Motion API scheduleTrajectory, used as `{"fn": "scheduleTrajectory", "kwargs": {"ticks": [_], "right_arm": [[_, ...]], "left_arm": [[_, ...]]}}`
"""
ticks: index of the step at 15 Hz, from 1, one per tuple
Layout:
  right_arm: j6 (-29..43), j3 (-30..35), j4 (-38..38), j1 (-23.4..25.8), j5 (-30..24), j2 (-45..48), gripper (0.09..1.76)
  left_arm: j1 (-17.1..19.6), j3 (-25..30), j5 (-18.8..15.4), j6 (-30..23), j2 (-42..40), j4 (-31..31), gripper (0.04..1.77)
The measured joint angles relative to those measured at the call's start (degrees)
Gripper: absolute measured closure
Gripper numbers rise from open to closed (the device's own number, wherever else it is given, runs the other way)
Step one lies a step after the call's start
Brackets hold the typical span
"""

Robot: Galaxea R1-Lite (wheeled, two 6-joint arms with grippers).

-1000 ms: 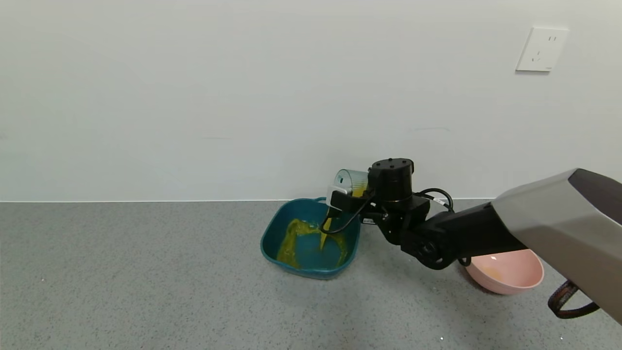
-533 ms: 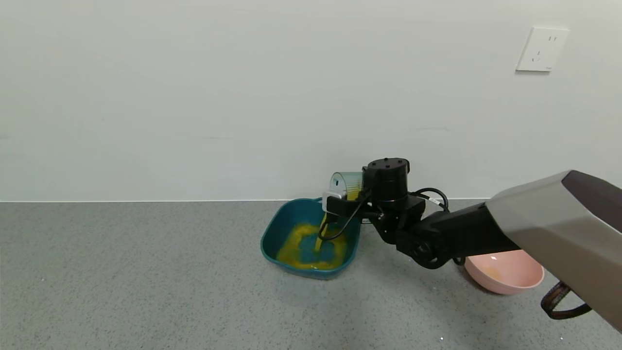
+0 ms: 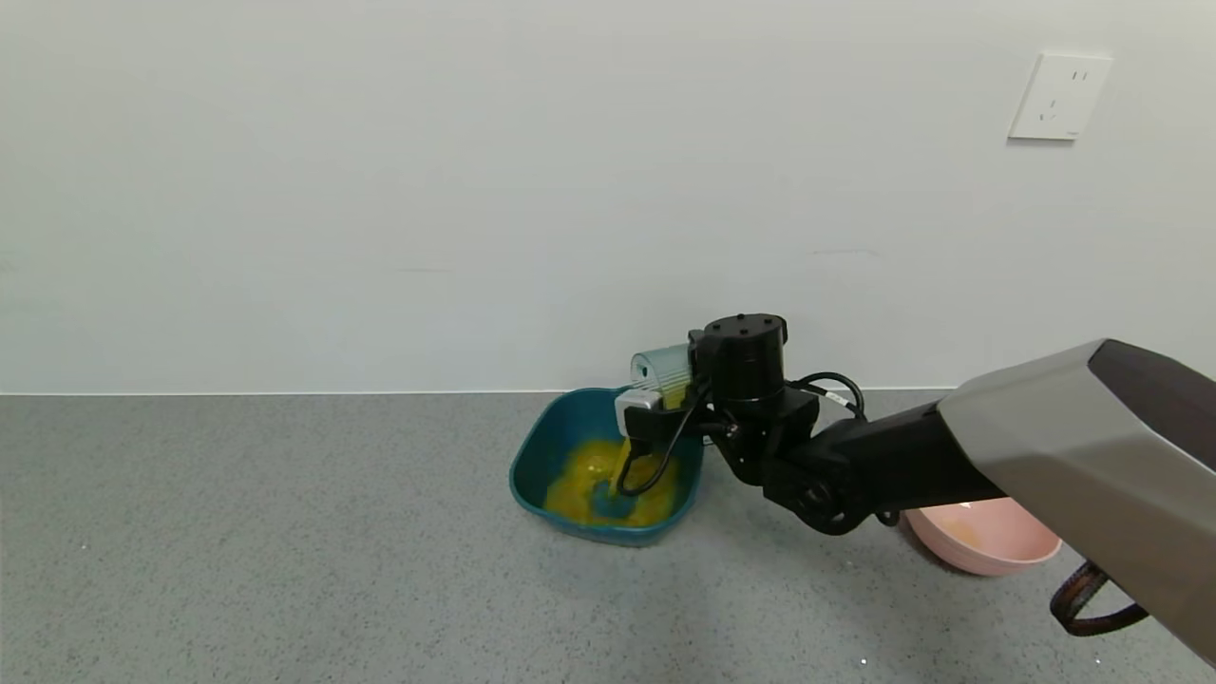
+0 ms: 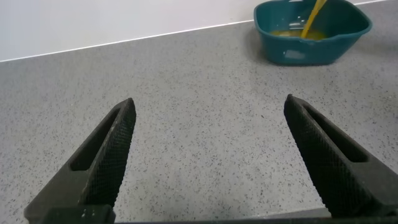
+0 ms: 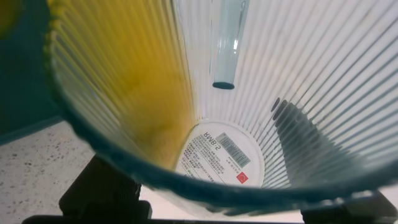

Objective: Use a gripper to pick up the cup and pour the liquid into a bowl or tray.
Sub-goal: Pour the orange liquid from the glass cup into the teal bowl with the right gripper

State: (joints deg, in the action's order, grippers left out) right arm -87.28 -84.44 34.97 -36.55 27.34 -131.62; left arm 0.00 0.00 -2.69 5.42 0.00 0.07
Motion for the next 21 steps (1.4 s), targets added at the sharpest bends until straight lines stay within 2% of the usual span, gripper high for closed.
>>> {"fn": "scheduleTrajectory", "kwargs": {"ticks": [7, 10, 21], "right_arm": [[-12.0, 0.3, -0.2, -0.5, 0.0, 0.9, 0.50], [-14.9, 0.7, -0.4, -0.6, 0.0, 1.5, 0.50], [-16.3, 1.0, -0.3, -1.2, 0.0, 1.8, 0.50]], "left_arm": [[0.0, 0.0, 0.0, 0.0, 0.0, 0.0, 0.09], [0.0, 0.0, 0.0, 0.0, 0.0, 0.0, 0.09], [0.0, 0.0, 0.0, 0.0, 0.0, 0.0, 0.09]]}}
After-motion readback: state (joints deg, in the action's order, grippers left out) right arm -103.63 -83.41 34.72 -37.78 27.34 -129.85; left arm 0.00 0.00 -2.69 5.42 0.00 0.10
